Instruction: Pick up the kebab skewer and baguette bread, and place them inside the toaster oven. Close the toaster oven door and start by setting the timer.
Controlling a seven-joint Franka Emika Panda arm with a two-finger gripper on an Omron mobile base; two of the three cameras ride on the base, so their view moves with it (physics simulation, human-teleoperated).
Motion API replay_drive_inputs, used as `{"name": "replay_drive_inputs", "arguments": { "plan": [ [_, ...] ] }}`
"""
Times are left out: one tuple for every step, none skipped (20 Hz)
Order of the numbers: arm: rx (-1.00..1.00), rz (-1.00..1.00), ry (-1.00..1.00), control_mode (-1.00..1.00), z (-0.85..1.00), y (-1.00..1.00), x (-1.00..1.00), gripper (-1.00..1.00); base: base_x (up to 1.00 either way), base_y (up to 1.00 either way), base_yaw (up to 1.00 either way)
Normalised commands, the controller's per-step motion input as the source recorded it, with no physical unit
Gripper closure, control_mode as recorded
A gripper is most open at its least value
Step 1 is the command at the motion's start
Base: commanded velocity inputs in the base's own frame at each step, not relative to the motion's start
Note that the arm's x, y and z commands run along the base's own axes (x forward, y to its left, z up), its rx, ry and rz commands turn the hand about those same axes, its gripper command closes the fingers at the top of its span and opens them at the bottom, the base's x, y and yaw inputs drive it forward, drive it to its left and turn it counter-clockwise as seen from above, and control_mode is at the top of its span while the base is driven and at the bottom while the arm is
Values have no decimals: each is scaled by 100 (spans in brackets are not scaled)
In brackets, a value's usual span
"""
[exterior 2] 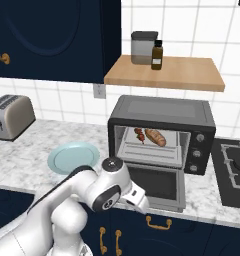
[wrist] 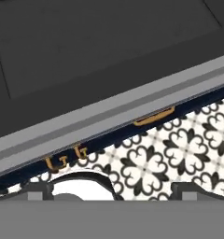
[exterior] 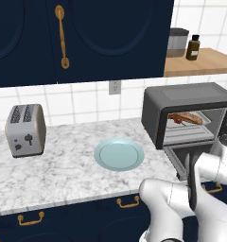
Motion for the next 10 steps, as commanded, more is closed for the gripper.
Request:
{"name": "replay_drive_inputs", "arguments": {
  "plan": [
    [0,19,0,-100,-42,0,0,-100,0,0,0],
    [0,19,1,-100,-45,0,0,-100,0,0,0],
    [0,19,1,-100,-47,0,0,-100,0,0,0],
    [0,19,1,-100,-44,0,0,-100,0,0,0],
    [0,19,0,-100,-33,0,9,-100,0,0,0],
    [0,17,0,-100,-24,0,32,-100,0,0,0],
    [0,17,0,-100,-16,0,33,-100,0,0,0],
    [0,15,0,-100,-21,-10,15,-100,0,0,0],
    [0,15,0,-100,-25,-12,14,-100,0,0,0],
    [0,13,0,-100,-27,-11,16,-100,0,0,0]
  ]
}}
